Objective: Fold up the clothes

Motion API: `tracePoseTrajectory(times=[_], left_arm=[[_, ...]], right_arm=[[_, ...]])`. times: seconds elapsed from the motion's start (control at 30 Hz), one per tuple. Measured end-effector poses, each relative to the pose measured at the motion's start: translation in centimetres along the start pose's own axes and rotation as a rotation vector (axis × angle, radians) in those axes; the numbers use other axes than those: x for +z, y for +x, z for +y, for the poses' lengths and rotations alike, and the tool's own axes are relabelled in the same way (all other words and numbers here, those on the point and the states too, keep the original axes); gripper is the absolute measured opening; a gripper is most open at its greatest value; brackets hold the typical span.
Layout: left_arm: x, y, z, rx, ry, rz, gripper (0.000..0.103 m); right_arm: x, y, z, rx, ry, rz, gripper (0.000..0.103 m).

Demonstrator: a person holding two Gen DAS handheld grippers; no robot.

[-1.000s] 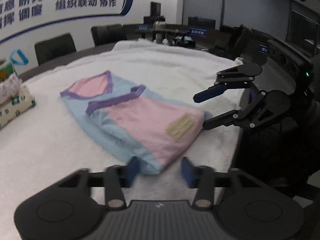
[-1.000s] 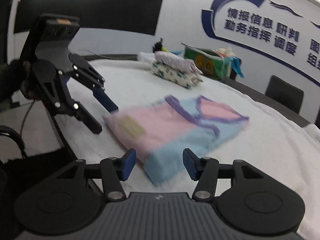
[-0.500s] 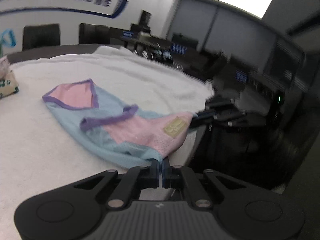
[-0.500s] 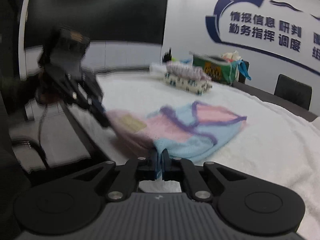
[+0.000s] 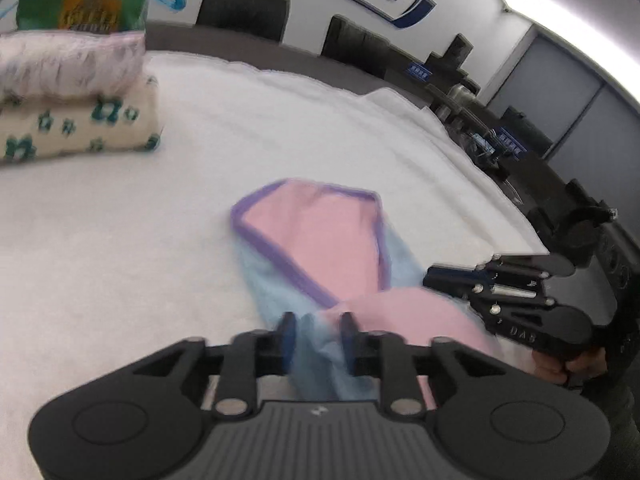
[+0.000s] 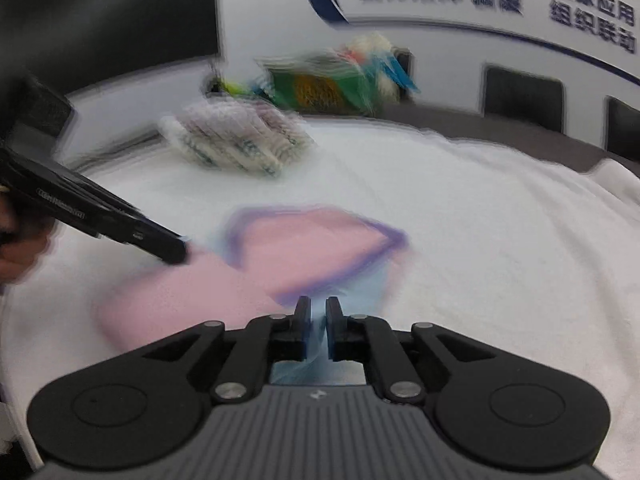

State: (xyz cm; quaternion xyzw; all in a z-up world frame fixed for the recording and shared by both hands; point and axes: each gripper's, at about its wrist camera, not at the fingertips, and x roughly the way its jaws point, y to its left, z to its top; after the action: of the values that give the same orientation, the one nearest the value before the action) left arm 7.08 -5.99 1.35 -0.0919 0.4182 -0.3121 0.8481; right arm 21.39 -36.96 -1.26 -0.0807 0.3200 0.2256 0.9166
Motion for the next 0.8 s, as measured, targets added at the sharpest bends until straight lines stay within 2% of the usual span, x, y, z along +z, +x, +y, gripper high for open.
tracePoseTrajectory(times=[0.07,0.1,0.13,0.2,0.23,0.3,0.37,0.4,0.5,0.6,0.7,0.77,0.8], left_arm=[[-0.6,-2.0,0.0,-0.002,0.016,-0.056,0.027],[-0.8,-3.2,-0.6,0.005,0.046,-0.110,0.027],[-1.0,-4.4,-1.4,0.016,0.088,-0.177,0.028],[-1.8,-5.7,-3.6,-0.012,0.150,-0.275,0.029],[-2.1,-5.4,-4.7,-0.033,0.173,-0.278,0.029],[-3.0,-3.6,-6.5,-0.011,0.235,-0.237,0.029],[-4.0,-1.5,-7.2,0.053,0.261,-0.184,0.028],[-4.6,-0.6,-7.0,0.086,0.250,-0.151,0.026],[-5.8,-0.7,-6.3,0.115,0.219,-0.168,0.029],[-5.9,-1.0,-6.4,0.115,0.194,-0.174,0.029],[-5.4,-0.9,-6.3,0.107,0.181,-0.157,0.030],[-4.4,-2.3,-5.7,0.089,0.174,-0.146,0.031],[-3.4,-2.8,-5.2,0.080,0.162,-0.147,0.038]], right_arm=[[-0.5,-1.3,0.1,-0.055,-0.020,-0.039,0.019],[-0.8,-2.6,0.1,-0.086,-0.020,-0.077,0.025],[-0.9,-3.8,0.2,-0.105,-0.011,-0.123,0.025],[-1.1,-5.9,0.6,-0.047,0.013,-0.181,0.025],[-1.3,-5.8,1.0,-0.008,0.026,-0.169,0.025],[-1.8,-4.8,1.9,0.045,0.047,-0.121,0.023],[-2.9,-2.7,2.7,0.038,0.040,-0.055,0.023],[-3.3,-2.1,2.8,0.030,0.043,-0.051,0.023],[-3.5,-2.3,2.2,0.024,0.078,-0.070,0.024],[-3.2,-4.5,1.7,0.026,0.110,-0.125,0.024],[-3.5,-3.5,2.1,0.089,0.107,-0.058,0.024],[-3.6,-2.9,2.3,0.046,0.093,-0.029,0.030],[-3.2,-3.3,2.4,0.034,0.080,-0.030,0.030]])
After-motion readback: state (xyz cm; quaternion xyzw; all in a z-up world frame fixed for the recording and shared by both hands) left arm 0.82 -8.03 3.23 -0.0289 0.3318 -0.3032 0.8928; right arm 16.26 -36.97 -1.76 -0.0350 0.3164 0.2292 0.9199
